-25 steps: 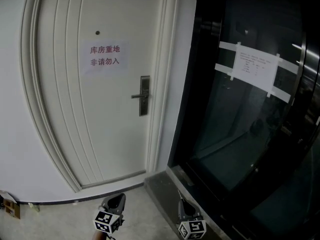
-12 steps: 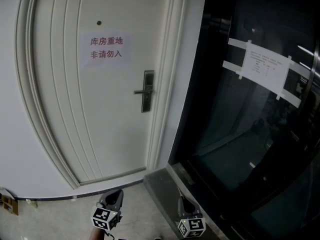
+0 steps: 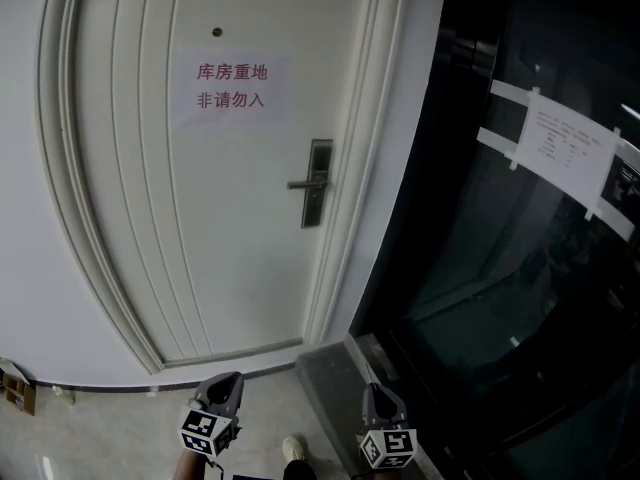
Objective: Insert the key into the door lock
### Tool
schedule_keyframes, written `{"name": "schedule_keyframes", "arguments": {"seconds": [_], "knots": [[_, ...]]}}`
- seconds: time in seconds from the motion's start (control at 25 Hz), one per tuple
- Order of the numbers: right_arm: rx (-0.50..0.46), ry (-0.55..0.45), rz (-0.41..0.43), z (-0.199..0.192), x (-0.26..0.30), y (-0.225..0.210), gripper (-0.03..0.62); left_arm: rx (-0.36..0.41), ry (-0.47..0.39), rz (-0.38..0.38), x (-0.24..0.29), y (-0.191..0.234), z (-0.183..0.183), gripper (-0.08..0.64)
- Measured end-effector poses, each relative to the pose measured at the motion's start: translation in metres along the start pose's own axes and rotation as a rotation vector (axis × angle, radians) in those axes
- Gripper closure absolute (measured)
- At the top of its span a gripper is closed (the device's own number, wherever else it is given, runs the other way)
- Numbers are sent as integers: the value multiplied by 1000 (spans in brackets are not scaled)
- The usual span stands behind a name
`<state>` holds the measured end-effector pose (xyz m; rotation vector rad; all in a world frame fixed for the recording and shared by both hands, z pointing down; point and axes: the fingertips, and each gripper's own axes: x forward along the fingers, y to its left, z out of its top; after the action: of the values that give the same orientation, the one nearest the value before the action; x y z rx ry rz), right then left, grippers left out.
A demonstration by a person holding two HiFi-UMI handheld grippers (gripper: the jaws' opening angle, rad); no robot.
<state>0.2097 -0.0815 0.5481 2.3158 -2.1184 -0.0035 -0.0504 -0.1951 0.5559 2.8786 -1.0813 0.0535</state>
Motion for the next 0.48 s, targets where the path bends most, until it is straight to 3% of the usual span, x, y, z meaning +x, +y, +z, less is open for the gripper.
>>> {"name": "schedule_keyframes", "arguments": {"seconds": [0.48], "knots": [[9,-5,72,-3,115,-23,581,-8,7,40,88,40,11,558]]}}
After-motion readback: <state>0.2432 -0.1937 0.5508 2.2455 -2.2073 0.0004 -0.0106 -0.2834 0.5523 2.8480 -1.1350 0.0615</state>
